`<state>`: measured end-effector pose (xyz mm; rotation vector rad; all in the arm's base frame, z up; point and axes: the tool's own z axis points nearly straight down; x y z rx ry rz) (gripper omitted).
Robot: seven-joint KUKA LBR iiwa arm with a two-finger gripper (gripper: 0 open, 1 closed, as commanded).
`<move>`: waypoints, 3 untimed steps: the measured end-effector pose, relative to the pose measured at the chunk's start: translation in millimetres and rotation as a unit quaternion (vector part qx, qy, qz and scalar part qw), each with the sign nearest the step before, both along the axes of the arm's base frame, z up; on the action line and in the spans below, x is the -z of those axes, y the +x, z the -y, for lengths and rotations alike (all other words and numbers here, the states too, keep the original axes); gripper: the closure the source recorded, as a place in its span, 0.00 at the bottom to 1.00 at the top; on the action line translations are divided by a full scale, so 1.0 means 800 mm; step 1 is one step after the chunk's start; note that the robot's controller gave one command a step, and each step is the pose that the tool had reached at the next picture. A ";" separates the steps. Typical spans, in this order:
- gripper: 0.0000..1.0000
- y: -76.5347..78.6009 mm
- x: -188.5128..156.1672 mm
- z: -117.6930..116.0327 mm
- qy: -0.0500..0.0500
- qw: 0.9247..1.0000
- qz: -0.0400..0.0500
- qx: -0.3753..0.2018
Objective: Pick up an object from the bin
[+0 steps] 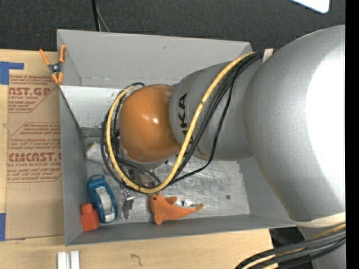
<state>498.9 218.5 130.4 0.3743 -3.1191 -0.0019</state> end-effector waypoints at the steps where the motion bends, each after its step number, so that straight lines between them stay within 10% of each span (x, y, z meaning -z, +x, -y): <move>1: 0.00 -0.011 -0.040 0.028 0.000 1.000 -0.001 0.005; 3: 0.00 0.015 0.009 0.122 -0.002 0.995 0.001 -0.098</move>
Offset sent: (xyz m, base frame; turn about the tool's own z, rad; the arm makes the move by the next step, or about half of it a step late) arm 0.0065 -0.1221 0.0165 -0.2570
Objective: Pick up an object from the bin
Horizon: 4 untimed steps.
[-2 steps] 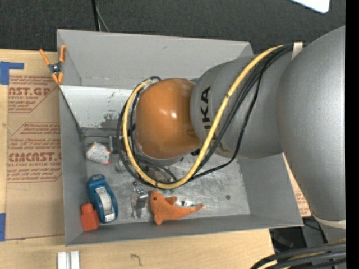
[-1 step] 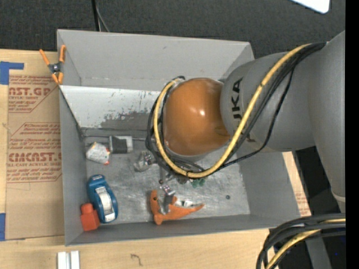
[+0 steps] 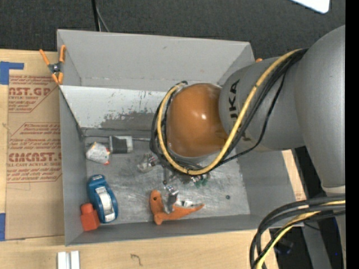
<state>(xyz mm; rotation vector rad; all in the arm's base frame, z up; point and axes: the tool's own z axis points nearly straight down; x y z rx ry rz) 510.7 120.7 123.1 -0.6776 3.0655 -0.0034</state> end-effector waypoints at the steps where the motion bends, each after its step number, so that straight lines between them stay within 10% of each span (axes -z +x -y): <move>1: 1.00 -0.025 0.048 0.015 0.003 0.980 0.001 -0.200; 2: 1.00 -0.025 0.048 0.015 0.003 0.980 0.001 -0.199; 3: 1.00 -0.007 -0.114 0.037 0.002 0.964 0.000 -0.264; 4: 1.00 -0.008 -0.113 0.037 0.002 0.964 0.000 -0.264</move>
Offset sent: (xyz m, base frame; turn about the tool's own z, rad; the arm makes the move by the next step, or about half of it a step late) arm 0.0000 0.0000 0.0000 0.0000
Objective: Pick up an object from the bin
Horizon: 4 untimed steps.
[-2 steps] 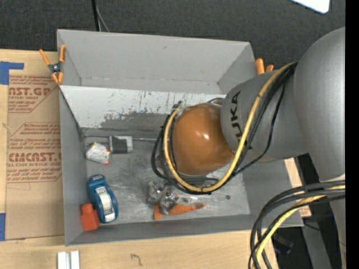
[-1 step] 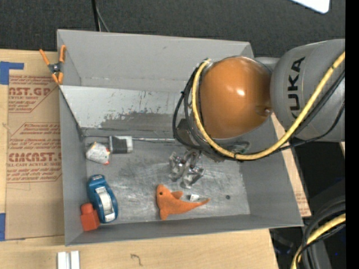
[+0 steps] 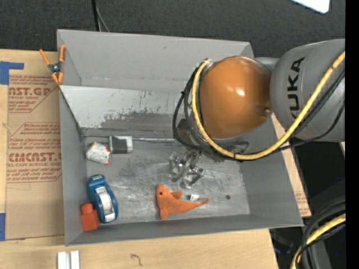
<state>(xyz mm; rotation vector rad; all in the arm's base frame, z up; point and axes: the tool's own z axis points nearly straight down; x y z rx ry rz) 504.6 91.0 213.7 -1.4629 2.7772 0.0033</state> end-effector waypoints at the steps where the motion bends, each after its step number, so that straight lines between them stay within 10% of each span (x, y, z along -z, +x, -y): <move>1: 0.00 -0.027 0.082 -0.039 0.000 0.999 -0.001 -0.038; 2: 0.00 -0.026 0.082 -0.039 0.000 0.999 -0.001 -0.038; 3: 1.00 0.020 0.175 0.009 -0.003 0.982 -0.002 -0.190; 4: 1.00 0.020 0.175 0.009 -0.003 0.982 -0.002 -0.190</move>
Offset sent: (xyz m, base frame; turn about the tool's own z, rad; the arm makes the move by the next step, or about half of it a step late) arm 0.0000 0.0000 0.0000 0.0000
